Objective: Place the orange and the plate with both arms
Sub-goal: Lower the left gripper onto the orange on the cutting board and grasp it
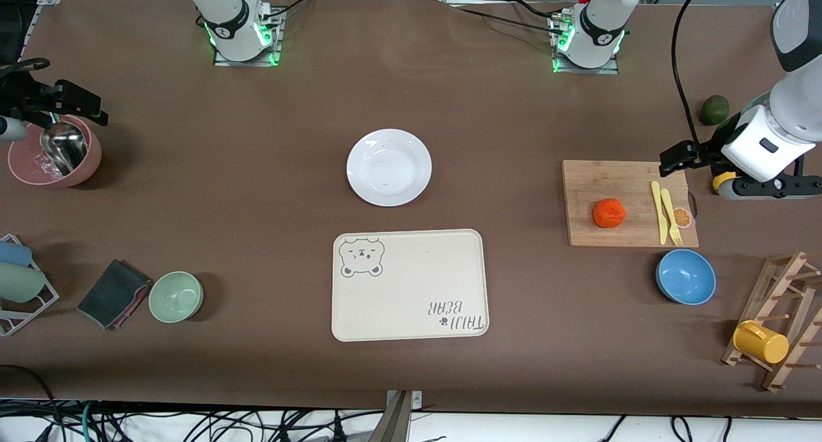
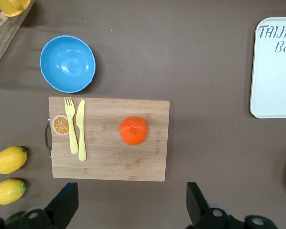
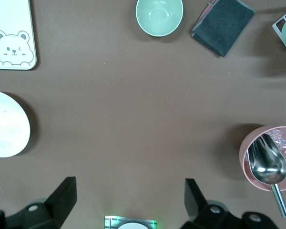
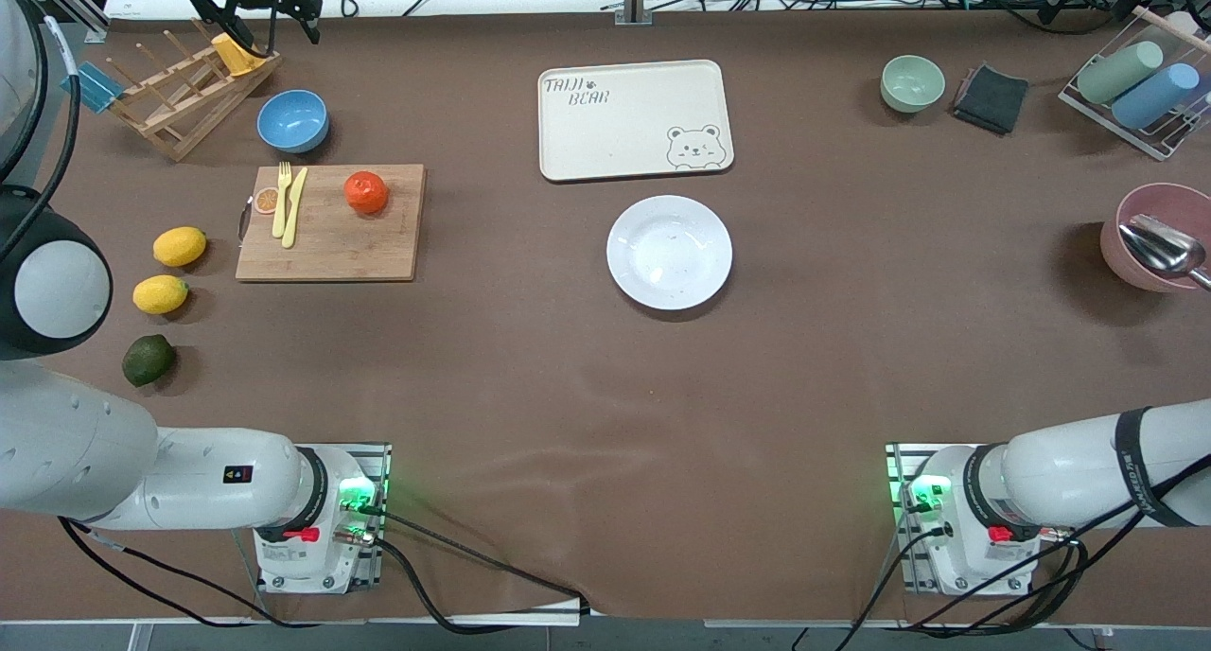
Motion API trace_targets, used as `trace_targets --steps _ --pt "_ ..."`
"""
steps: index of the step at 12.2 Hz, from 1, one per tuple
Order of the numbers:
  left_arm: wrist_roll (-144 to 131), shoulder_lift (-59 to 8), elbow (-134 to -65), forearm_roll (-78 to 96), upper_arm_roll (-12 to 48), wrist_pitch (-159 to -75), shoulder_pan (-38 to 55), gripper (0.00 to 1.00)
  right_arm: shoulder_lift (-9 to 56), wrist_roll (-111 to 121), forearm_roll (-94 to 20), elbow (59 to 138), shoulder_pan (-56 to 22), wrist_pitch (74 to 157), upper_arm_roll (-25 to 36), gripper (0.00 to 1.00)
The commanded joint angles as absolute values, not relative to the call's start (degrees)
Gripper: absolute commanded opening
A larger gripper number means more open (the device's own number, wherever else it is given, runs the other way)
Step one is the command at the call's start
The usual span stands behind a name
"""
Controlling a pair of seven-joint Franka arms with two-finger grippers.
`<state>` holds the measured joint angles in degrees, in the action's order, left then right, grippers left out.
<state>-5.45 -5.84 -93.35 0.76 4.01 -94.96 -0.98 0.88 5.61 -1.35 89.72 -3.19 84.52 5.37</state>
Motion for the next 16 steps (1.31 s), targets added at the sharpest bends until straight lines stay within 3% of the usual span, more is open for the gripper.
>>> trace_targets --steps 1,11,16 --pt "-4.39 -5.27 -93.60 1.67 3.87 -95.27 -0.79 1.00 1.32 5.71 -1.84 88.24 -3.08 83.14 5.36 1.00" --pt "-4.13 -6.50 -93.60 2.11 3.87 -95.36 -1.05 1.00 1.32 5.80 -1.93 88.24 -3.08 83.06 5.45 1.00" --pt "-6.76 -18.97 -92.37 2.20 3.95 -96.41 0.08 1.00 1.32 5.80 -1.93 88.24 -3.08 83.06 5.45 1.00"
